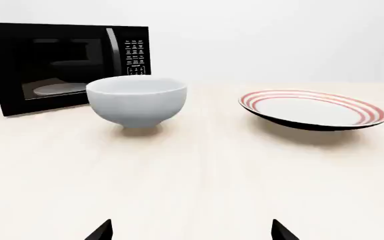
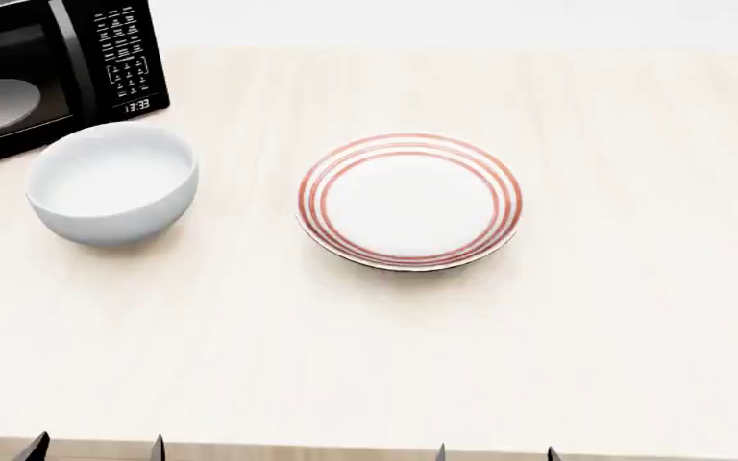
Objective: Put the white bowl to the right of the plate.
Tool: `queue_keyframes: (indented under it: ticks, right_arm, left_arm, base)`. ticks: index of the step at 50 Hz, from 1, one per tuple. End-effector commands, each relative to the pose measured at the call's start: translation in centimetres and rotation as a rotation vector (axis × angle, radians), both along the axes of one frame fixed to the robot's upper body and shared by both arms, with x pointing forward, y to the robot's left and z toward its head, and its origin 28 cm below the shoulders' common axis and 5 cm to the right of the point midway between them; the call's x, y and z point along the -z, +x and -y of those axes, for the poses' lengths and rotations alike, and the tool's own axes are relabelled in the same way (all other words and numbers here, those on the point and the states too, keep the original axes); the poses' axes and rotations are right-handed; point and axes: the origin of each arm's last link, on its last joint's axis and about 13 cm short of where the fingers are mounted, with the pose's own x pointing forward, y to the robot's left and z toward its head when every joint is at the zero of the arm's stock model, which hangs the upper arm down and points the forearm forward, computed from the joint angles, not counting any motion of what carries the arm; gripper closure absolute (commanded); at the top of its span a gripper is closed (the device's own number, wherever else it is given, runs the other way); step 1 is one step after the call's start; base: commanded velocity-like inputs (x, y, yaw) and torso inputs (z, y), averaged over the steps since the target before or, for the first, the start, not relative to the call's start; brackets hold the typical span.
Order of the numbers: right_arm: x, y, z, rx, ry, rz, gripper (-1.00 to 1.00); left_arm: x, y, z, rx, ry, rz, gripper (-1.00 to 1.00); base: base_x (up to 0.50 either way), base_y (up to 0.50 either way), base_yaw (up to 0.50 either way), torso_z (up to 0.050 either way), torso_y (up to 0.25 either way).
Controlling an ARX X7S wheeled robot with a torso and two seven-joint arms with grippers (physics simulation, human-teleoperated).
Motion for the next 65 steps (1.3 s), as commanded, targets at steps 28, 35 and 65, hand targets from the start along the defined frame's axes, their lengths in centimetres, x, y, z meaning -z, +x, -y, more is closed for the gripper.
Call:
queue_keyframes:
  ticks: [28,35,65]
  right_arm:
    - [-5.5,-1.3,1.0,-0.054,0.041,0.068,-1.0]
    - [-5.4,-1.3,1.0,-0.056,0.039,0.062,-1.0]
    - [-5.2,-0.6,0.9,-0.01,0.008,0.0,-1.0]
  left_arm:
    - [-6.4,0.5,-0.2,0.02,0.03,0.053,-1.0]
    - [-6.6,0.4,-0.3,0.019,0.028,0.061,-1.0]
    - [-7.3,0.0,-0.6,0.005,0.033,0.093,-1.0]
  base:
    - [0.1,0.0,0.0,0.0,0.0]
    - [0.5,0.1,0.0,0.0,0.0]
    - [0.48,0.28,0.0,0.0,0.0]
